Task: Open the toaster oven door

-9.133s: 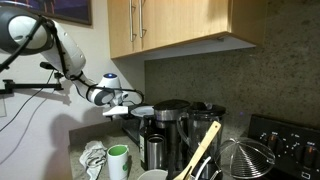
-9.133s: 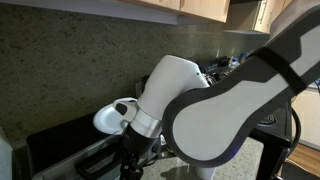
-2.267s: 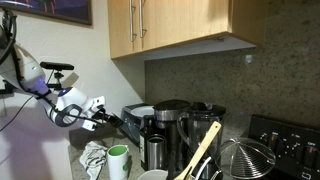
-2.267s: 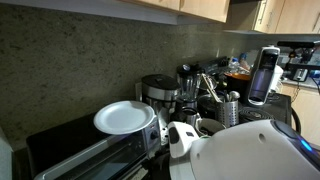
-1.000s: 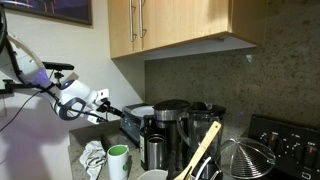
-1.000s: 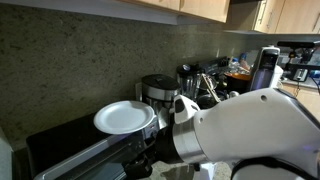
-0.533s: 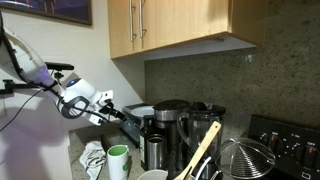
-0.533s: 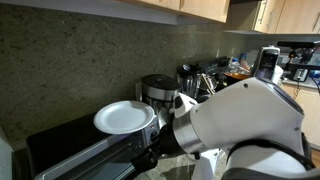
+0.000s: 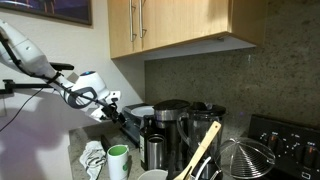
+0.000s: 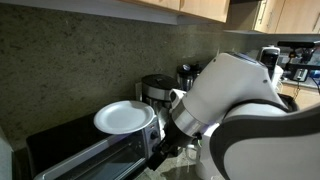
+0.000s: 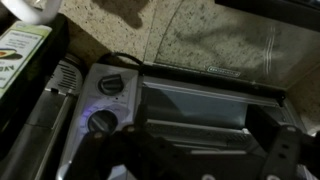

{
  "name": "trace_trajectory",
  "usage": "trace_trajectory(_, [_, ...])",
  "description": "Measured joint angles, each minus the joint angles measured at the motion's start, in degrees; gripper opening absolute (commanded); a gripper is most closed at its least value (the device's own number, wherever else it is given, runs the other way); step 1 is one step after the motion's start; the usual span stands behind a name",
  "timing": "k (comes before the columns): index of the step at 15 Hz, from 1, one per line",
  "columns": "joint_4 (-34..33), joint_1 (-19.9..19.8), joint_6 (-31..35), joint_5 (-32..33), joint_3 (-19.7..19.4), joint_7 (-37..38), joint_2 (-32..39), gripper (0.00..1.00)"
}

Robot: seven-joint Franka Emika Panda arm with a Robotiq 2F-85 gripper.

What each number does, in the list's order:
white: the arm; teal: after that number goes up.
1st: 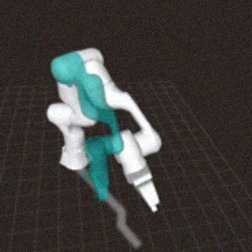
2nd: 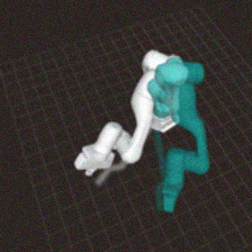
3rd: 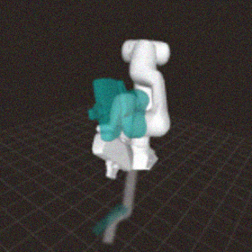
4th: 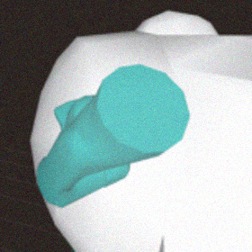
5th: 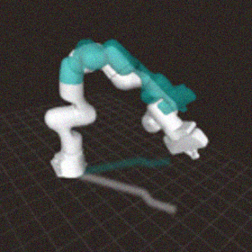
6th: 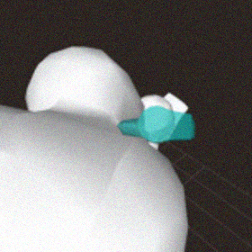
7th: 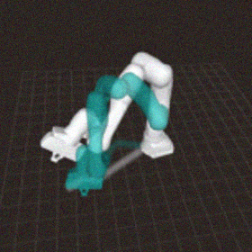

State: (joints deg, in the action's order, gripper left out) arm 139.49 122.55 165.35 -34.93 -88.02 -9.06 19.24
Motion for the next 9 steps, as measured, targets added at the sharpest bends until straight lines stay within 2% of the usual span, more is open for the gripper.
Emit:
trace_trajectory(5, [-4.4, 6.0, -18.5, 5.7, -10.4, -1.5, 0.0, 1.00])
trace_trajectory(9, [-8.1, 10.0, -30.7, 7.3, -17.0, -5.5, 0.0, 1.00])
